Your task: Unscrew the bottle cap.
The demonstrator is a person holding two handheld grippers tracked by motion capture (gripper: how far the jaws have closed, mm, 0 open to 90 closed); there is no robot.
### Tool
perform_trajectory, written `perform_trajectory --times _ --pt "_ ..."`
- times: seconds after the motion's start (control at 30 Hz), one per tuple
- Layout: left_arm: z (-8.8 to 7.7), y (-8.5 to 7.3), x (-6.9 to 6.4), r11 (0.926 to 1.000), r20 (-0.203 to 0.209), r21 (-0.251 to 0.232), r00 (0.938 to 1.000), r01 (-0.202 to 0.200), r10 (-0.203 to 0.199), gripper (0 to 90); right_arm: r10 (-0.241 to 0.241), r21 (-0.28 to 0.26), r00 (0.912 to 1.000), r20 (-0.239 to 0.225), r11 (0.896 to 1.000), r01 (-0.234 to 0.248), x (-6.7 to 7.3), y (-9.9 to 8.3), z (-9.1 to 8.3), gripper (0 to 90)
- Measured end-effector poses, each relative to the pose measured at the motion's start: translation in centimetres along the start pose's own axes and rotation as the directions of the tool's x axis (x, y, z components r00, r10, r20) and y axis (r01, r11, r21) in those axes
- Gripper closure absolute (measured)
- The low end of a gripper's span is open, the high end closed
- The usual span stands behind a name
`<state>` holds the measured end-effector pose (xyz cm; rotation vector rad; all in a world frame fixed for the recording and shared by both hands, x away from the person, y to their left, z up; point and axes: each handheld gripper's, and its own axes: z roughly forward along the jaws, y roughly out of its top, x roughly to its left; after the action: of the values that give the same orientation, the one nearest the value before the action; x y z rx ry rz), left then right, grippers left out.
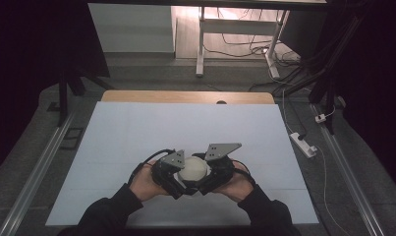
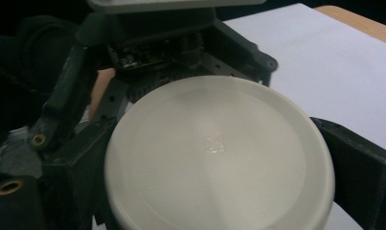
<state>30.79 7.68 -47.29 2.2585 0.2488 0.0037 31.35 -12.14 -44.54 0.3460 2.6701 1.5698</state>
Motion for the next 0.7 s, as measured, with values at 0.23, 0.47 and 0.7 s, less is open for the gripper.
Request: perform_trajectory --times 0.23,0.47,0.7 --pt "0.2 0.0 -0.2 0.9994 0.031 0.012 0.9990 -0.031 0.031 7.6 -0.045 -0.009 0.9915 -0.122 0.999 0.045 -0.7 -0.4 -0.1 7.2" --pt "0.0 0.0 -0.1 0.9998 0.006 0.003 0.9998 -0.018 0.018 7.5 -0.020 -0.010 0.9952 -0.096 1.000 0.019 -0.4 -0.3 -0.1 0.9" --pt "-0.3 -0.1 0.2 0.9997 -0.051 -0.012 0.9985 0.021 -0.022 7.5 0.007 -0.015 0.9987 0.050 1.000 -0.006 0.3 0.3 -0.6 0.0"
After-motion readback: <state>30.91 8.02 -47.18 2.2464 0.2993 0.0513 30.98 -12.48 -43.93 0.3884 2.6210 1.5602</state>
